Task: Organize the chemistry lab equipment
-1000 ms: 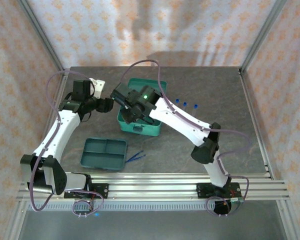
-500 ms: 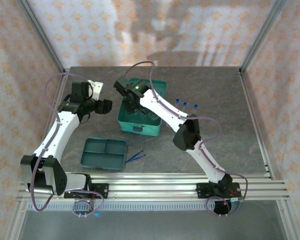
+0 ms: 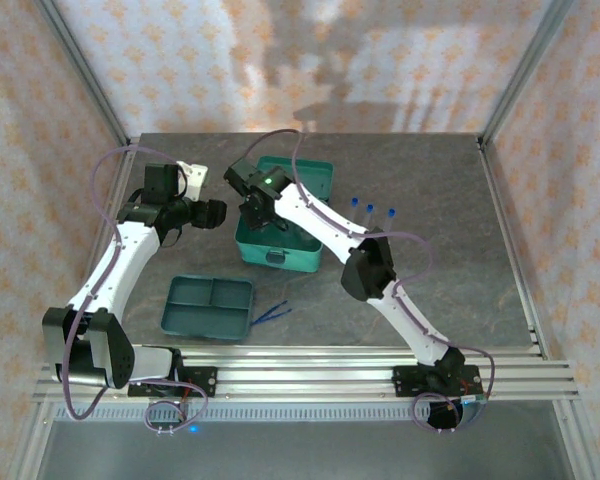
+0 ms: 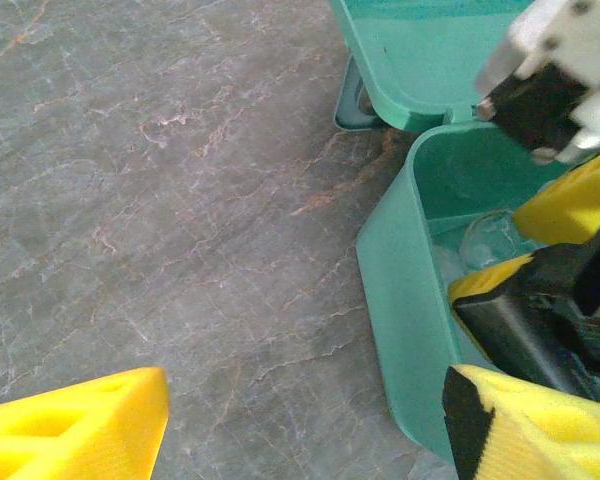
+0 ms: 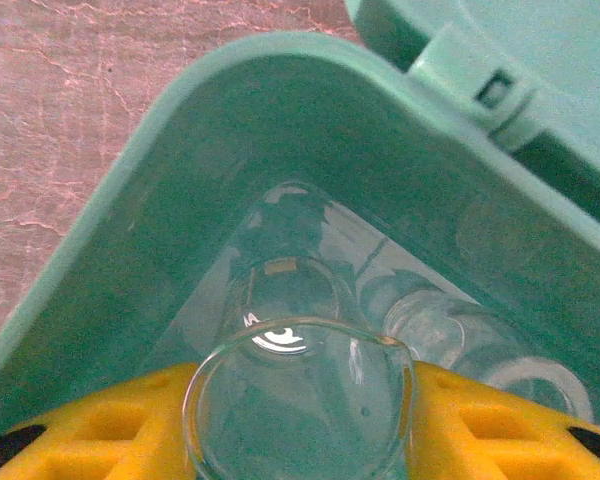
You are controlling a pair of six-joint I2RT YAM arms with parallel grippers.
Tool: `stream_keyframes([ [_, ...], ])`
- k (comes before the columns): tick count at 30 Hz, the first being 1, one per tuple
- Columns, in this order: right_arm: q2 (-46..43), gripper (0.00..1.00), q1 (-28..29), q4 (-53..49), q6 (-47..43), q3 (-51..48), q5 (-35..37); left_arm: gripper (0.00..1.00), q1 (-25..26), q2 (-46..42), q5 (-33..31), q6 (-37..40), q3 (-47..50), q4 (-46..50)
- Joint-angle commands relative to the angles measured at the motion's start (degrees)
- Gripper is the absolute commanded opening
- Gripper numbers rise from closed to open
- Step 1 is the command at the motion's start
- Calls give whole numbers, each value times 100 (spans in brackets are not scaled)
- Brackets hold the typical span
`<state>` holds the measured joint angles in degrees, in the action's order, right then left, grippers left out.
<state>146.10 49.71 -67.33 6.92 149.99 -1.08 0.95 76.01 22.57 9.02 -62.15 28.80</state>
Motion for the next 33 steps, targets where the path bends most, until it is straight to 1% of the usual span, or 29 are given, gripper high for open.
stream_keyframes([
  [1,190,48,21,69,-130,-23,178,76,-51,44,113,8,76,-142],
  [4,273,48,14,86,-156,-23,244,76,-47,68,135,4,69,-140],
  [8,374,48,19,107,-132,-32,114,76,-51,107,166,0,45,-146],
  [13,410,49,20,115,-121,-64,126,76,-51,69,173,30,45,-125],
  [17,362,53,30,121,-129,-76,118,76,-47,70,188,31,39,-120],
  [25,-11,60,98,142,-113,-29,216,77,-42,58,209,23,10,-102],
  [33,-687,61,156,91,-126,-14,441,76,-34,15,209,88,-89,36],
])
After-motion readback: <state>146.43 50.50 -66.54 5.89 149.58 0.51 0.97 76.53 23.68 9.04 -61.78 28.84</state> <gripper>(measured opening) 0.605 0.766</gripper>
